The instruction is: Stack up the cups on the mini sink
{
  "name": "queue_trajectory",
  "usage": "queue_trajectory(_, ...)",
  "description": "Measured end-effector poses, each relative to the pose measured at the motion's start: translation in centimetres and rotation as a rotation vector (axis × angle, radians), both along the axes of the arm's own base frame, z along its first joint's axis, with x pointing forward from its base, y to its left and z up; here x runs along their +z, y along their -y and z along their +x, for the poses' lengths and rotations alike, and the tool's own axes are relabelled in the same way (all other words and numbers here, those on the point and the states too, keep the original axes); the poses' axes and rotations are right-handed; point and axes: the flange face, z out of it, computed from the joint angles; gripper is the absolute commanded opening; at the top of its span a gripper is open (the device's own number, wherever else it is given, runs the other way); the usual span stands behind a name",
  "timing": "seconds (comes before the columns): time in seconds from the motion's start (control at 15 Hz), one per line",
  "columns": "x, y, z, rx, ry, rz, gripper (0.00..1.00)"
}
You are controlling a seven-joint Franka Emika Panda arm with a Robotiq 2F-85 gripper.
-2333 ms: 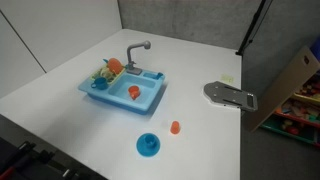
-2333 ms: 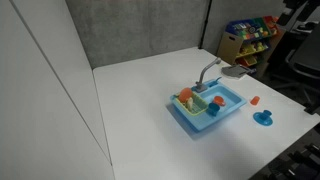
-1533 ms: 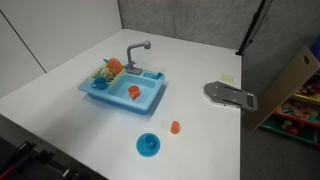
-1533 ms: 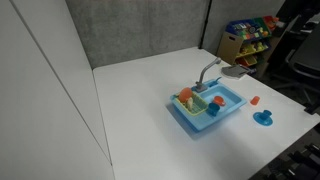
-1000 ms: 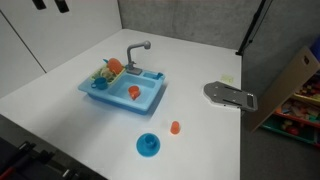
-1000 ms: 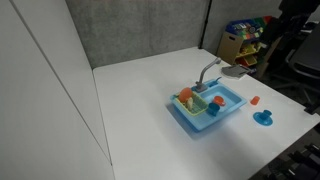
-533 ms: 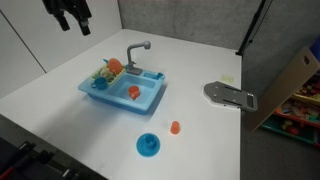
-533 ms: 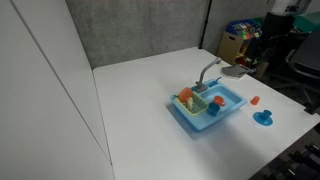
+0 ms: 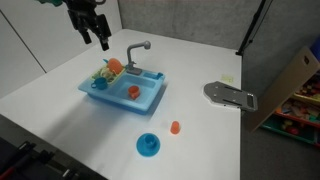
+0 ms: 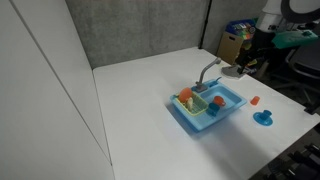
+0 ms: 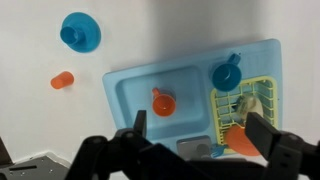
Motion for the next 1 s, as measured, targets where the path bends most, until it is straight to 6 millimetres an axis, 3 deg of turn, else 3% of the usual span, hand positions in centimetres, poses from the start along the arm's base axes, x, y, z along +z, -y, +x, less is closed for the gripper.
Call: queue_trajectory(1.0, -10.3, 3.6, 2.3, -0.019, -0.057, -0.043, 1.0)
